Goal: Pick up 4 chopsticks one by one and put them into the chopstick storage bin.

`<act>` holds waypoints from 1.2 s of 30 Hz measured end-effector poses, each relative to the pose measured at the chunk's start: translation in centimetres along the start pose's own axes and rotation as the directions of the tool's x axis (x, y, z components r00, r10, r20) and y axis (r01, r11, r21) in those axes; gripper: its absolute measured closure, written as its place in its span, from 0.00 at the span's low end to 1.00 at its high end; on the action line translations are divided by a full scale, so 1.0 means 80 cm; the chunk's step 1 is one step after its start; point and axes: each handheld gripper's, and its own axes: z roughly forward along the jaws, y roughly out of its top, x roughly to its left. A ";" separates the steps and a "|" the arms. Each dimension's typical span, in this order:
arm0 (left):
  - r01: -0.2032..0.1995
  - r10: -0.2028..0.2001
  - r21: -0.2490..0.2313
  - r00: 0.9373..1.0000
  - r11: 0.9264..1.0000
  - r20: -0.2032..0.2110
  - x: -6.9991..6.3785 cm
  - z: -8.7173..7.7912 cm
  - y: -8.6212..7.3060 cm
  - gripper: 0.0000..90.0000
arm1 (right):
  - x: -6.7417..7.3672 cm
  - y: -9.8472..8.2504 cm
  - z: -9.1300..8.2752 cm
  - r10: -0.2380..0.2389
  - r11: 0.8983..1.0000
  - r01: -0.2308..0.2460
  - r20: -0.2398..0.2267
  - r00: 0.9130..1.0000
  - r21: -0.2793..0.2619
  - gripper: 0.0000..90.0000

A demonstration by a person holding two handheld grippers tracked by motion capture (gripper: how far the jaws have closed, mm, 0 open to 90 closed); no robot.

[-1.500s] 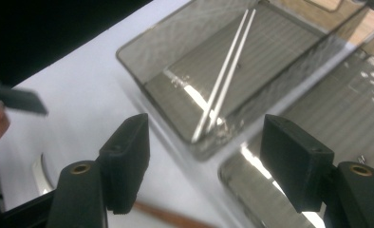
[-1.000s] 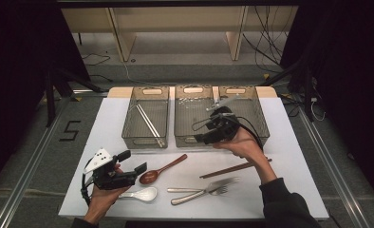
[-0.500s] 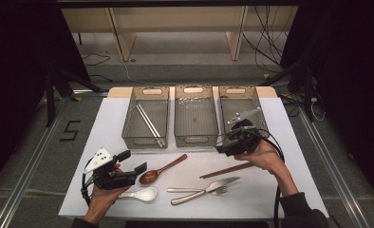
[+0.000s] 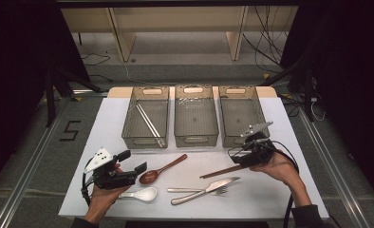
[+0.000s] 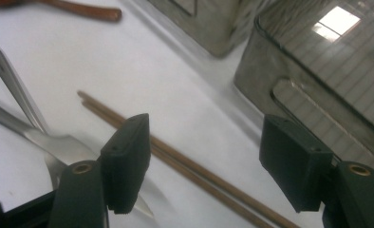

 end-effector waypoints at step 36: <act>-0.007 0.007 0.000 1.000 1.000 0.005 0.000 0.000 0.001 0.16 | -0.013 -0.048 0.030 -0.098 0.982 0.087 0.059 0.993 0.165 0.48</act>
